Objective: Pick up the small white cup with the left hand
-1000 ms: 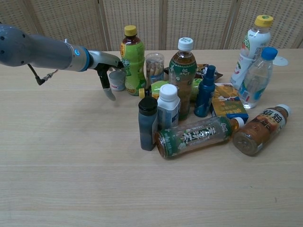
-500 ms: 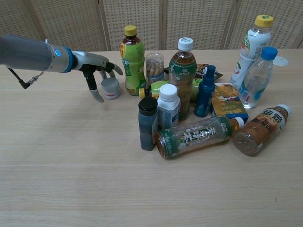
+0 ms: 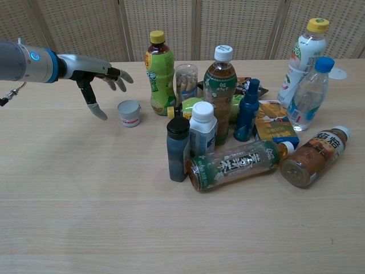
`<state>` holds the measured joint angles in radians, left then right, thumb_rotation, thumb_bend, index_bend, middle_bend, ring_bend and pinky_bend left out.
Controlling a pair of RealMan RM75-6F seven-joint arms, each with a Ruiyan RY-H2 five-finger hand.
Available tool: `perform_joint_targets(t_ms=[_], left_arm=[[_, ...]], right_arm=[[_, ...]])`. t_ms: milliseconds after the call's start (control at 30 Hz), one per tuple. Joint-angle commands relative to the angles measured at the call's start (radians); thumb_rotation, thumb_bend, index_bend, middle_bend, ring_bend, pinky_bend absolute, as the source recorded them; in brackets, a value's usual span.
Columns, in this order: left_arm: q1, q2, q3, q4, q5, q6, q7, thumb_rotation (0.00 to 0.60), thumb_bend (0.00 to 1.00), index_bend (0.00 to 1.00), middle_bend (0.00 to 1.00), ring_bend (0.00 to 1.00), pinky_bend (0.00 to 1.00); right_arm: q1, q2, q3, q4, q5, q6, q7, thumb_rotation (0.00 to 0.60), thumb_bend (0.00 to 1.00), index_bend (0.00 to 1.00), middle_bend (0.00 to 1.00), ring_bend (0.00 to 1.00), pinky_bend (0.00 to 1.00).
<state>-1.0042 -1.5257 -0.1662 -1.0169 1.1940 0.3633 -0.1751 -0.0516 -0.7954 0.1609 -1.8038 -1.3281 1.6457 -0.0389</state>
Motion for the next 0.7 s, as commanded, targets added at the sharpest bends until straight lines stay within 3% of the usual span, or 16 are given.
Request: perform_joint_targets(t_ms=[33,267,467,700], left_arm=[[0.004,-0.032,0.001,0.025,-0.009,0.022,0.009,0.6,0.17,0.0,0.09,0.07,0.0],[-0.003,-0.118,0.009,0.099,-0.011,0.049,0.035,0.6,0.17,0.0,0.08,0.07,0.0],[-0.006,-0.171,0.006,0.154,-0.018,0.073,0.052,0.6,0.17,0.1,0.14,0.19,0.02],[0.001,-0.225,0.004,0.206,-0.021,0.121,0.086,0.6,0.22,0.37,0.36,0.49,0.31]], right_arm=[[-0.003,0.0,0.0,-0.001,-0.002,0.005,0.001,0.515,0.02,0.0,0.0,0.0,0.0],[-0.021,0.012,-0.002,-0.008,0.001,0.025,0.006,0.514,0.02,0.0,0.0,0.0,0.0],[-0.03,0.014,-0.003,-0.009,0.003,0.031,0.009,0.514,0.02,0.0,0.0,0.0,0.0],[-0.032,0.014,0.0,-0.007,0.005,0.033,0.012,0.518,0.02,0.0,0.0,0.0,0.0]])
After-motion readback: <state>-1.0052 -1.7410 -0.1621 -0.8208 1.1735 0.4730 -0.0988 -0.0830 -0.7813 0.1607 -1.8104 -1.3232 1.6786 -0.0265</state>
